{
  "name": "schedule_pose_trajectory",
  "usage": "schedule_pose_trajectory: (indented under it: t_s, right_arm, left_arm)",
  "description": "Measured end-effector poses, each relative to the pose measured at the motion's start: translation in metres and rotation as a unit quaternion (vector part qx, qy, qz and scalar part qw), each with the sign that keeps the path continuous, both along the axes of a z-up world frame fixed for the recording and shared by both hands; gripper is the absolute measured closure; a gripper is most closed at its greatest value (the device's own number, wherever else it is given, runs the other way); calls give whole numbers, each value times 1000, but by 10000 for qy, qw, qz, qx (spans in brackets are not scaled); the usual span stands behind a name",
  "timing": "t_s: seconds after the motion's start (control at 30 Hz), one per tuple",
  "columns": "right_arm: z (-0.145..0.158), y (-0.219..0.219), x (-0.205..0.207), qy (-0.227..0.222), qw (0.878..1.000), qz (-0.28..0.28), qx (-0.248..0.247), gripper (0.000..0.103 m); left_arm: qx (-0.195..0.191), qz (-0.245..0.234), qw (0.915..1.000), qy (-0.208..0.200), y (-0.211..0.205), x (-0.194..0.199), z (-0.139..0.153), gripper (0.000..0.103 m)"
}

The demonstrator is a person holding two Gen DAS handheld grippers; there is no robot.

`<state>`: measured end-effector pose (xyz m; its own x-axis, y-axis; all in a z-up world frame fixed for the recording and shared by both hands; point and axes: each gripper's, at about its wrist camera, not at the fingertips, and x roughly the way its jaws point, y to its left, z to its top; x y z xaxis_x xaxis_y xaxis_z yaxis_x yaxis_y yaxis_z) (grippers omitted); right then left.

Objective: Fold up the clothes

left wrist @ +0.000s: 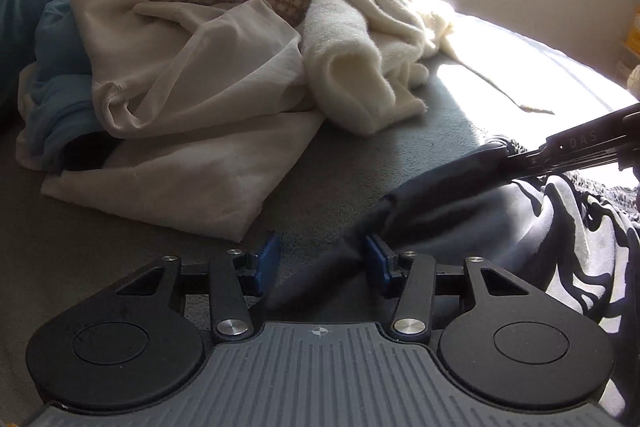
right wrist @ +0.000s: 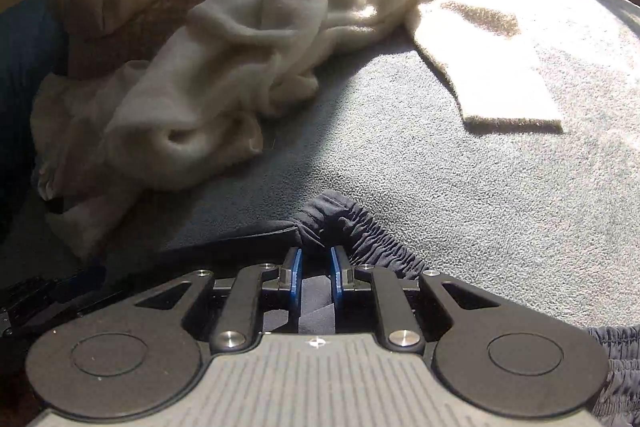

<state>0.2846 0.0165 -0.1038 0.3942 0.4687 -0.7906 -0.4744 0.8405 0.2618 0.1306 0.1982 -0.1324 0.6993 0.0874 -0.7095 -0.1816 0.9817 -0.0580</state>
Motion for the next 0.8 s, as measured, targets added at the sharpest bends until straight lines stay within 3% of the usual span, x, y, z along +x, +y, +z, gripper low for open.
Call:
schedule_pose_trajectory:
  t_s: [0.17,0.37,0.53,0.73,0.8]
  right_arm:
    - [-6,-8,4,97,9988,-257,402,87]
    - [12,-36,17,835,9887,-609,1087,84]
    - [51,-71,3,649,9874,-619,1300,81]
    - [97,-131,-29,498,9817,-804,1650,81]
    - [113,-150,-43,465,9809,-853,1684,81]
  left_arm:
    - [235,-55,9997,16,-5,-1,0,54]
    - [292,51,9995,62,-8,-2,7,50]
    - [466,46,9989,-8,-19,-8,22,49]
    - [915,-50,9945,-505,-43,-25,55,31]
    - [900,-252,9937,-617,-54,-34,68,27]
